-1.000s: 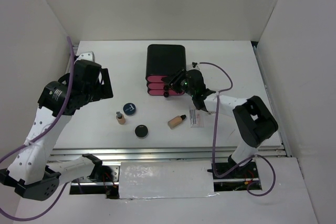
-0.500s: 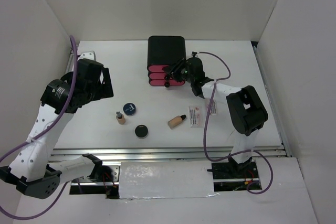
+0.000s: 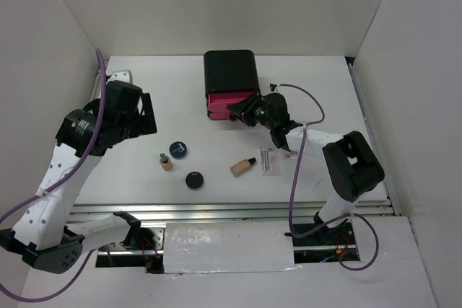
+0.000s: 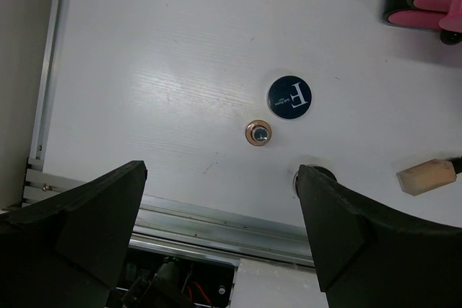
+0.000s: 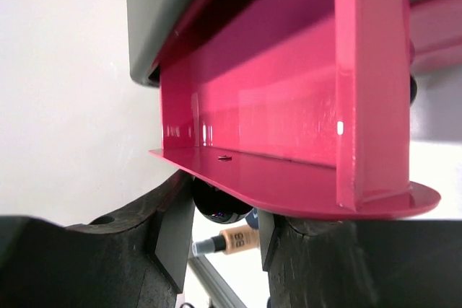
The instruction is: Organize the makeup
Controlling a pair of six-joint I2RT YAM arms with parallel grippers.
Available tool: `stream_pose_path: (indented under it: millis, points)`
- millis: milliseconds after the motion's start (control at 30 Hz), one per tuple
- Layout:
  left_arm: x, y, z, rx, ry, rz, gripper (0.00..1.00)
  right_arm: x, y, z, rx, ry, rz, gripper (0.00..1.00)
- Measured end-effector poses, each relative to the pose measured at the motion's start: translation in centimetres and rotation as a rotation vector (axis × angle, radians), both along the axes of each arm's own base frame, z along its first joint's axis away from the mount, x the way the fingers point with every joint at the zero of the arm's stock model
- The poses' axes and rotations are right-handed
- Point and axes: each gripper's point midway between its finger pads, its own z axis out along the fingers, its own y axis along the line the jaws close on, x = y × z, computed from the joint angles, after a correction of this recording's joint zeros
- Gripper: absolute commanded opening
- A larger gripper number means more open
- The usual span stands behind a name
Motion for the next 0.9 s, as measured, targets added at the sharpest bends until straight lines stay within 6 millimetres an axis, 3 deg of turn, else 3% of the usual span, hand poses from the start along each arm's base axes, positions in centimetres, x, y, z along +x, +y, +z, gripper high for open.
stream_pose_path:
  millis: [433,733,900]
  points:
    - [-0.4,-0.4,-0.9,-0.024,0.011,-0.016,0.99,-5.5,-1.1,-0.1,-0.005,0.007,0.022,0.34]
    - [-1.3,-0.5,-1.6,-0.045,0.017,-0.03,0.99,-6.8,-1.4,0.4,0.005,-0.007,0.023,0.59]
    - [-1.3,-0.6,-1.8,-0.051,0.019,-0.036,0.99,-6.5,-1.3,1.0,-0.007,-0.029,0.029,0.82]
